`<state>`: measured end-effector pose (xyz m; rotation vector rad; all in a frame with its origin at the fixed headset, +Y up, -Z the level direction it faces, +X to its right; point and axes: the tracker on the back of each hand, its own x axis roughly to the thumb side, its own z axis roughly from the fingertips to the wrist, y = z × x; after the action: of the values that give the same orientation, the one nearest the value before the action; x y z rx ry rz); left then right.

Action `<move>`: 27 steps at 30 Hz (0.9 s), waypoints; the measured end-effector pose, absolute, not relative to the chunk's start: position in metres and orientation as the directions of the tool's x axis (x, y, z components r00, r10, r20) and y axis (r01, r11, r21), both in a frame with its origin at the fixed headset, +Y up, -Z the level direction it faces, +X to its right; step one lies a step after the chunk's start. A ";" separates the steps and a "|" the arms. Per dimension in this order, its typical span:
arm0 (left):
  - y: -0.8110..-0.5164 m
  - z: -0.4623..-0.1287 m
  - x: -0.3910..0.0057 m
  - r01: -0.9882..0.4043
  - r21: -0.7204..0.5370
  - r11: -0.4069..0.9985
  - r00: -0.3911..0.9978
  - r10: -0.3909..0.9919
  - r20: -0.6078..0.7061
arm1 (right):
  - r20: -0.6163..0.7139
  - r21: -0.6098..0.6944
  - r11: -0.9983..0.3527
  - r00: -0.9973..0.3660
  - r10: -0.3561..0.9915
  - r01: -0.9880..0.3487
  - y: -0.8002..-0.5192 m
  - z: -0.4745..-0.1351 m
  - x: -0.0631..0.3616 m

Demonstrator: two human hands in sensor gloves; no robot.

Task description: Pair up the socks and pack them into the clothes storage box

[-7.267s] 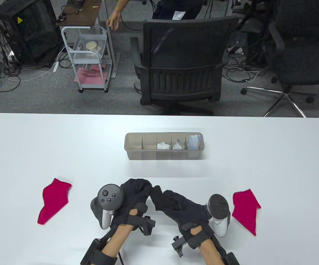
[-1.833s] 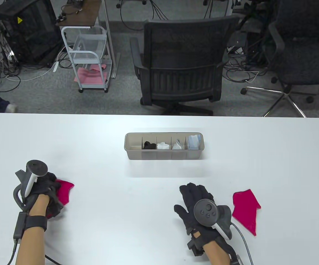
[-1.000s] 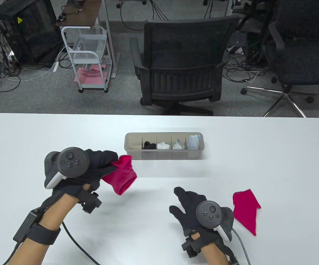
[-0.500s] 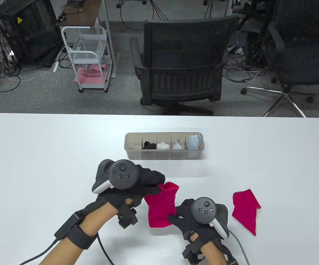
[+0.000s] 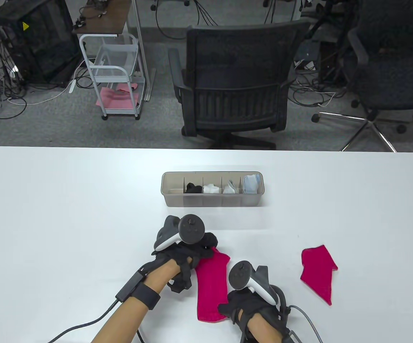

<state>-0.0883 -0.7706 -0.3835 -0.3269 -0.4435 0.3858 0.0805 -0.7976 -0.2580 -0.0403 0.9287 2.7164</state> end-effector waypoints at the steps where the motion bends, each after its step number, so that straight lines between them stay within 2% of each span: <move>1: -0.774 -0.384 -0.087 -0.279 -0.379 0.882 0.844 0.414 0.341 | -0.107 0.590 -0.768 -0.967 0.230 -0.248 -0.798 -0.258 0.079; 10: -0.796 -0.382 -0.070 -0.129 -0.332 0.934 0.930 0.230 0.288 | -0.067 0.547 -0.824 -0.989 0.134 -0.148 -0.798 -0.254 0.070; 15: -0.797 -0.382 -0.070 -0.144 -0.355 0.924 0.940 0.240 0.242 | -0.057 0.533 -0.837 -0.993 0.108 -0.122 -0.797 -0.253 0.068; 20: -0.795 -0.380 -0.070 -0.137 -0.351 0.926 0.945 0.228 0.235 | -0.097 0.523 -0.829 -0.980 0.173 -0.198 -0.779 -0.254 0.084; 24: -0.793 -0.377 -0.071 -0.134 -0.329 0.935 0.948 0.217 0.231 | -0.181 0.412 -0.864 -0.955 0.234 -0.289 -0.751 -0.260 0.113; 27: -0.789 -0.372 -0.077 -0.182 -0.316 0.931 0.943 0.257 0.212 | -0.242 0.318 -0.860 -0.911 0.334 -0.400 -0.732 -0.267 0.140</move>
<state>-0.0768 -0.7891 -0.3721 -0.2976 -0.2534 0.2271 0.1395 -0.7322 -0.2671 -0.2521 0.5156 2.6968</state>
